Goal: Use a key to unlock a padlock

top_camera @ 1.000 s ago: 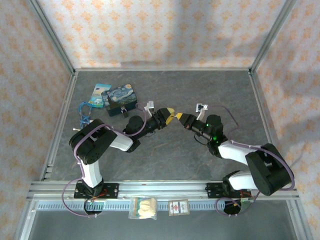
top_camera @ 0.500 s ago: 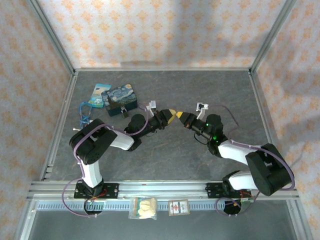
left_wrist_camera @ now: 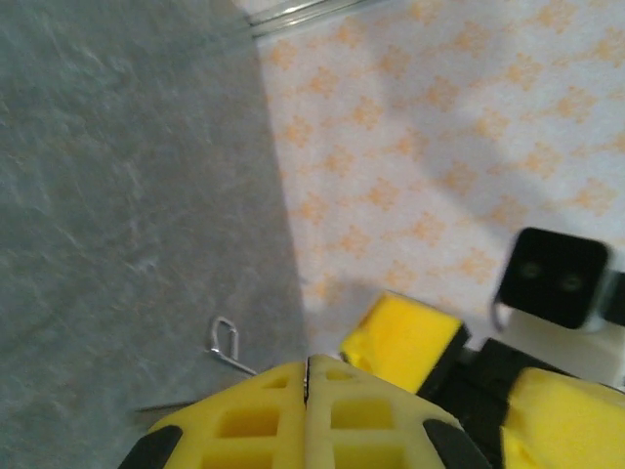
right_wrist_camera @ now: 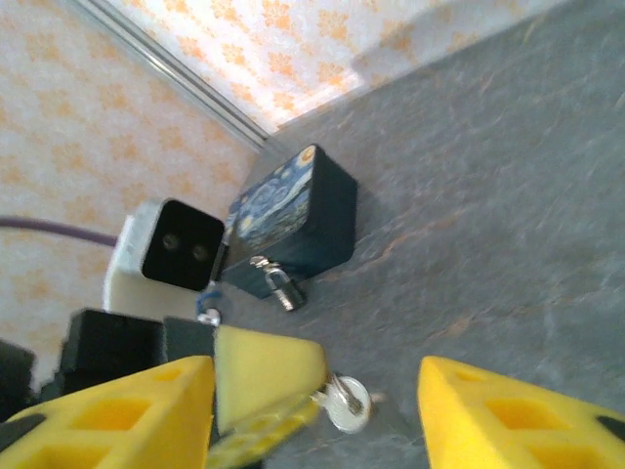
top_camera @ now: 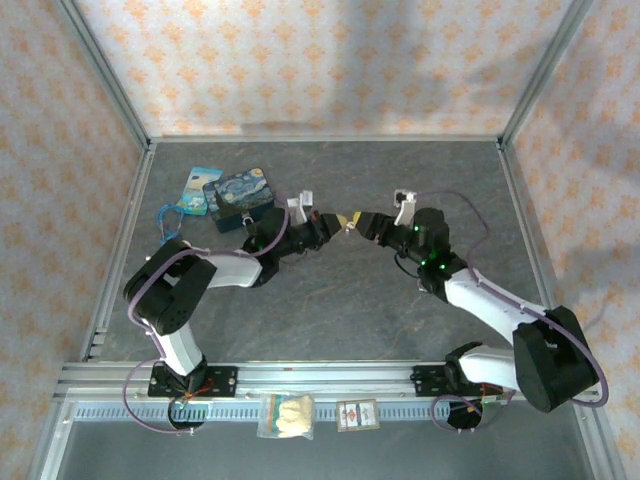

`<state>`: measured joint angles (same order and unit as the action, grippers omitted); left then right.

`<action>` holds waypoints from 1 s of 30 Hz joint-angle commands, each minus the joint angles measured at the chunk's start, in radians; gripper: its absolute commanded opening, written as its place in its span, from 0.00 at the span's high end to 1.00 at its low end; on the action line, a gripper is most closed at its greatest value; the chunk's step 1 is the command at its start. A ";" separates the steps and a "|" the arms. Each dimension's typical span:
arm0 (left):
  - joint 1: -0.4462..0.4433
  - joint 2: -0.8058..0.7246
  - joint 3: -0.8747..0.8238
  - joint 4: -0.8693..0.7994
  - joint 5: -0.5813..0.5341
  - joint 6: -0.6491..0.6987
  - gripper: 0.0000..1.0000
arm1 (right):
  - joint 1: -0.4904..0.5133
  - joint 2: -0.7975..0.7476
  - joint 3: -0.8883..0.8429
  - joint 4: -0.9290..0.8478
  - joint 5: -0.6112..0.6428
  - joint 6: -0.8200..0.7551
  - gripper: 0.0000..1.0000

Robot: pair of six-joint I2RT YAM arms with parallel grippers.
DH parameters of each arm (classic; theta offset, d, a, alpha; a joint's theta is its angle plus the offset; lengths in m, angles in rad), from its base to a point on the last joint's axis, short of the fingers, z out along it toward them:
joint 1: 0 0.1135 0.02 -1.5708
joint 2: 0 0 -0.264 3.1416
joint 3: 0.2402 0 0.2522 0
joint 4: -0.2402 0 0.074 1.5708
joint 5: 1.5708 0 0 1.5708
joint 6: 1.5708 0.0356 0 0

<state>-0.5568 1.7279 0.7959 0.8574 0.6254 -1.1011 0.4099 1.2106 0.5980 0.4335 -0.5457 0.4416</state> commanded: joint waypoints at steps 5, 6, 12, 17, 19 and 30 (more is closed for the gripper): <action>0.033 -0.058 0.302 -0.755 0.145 0.605 1.00 | -0.084 0.037 0.078 -0.153 -0.200 -0.185 0.42; 0.032 -0.052 0.348 -0.842 0.149 0.682 1.00 | -0.087 0.038 0.079 -0.129 -0.246 -0.194 0.44; 0.032 -0.003 0.601 -1.329 0.026 1.013 1.00 | -0.094 0.040 0.077 -0.025 -0.369 -0.197 0.49; 0.033 -0.029 0.609 -1.327 0.064 1.080 1.00 | -0.096 0.061 0.053 0.093 -0.449 -0.138 0.55; 0.033 -0.041 0.602 -1.311 0.107 1.098 1.00 | -0.097 0.068 0.046 0.124 -0.461 -0.124 0.56; 0.055 -0.095 0.531 -1.194 0.342 1.073 1.00 | -0.106 0.136 0.036 0.169 -0.603 -0.129 0.60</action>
<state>-0.5163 1.6833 1.3472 -0.3931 0.8753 -0.0246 0.3126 1.3350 0.6422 0.5472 -1.0786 0.3138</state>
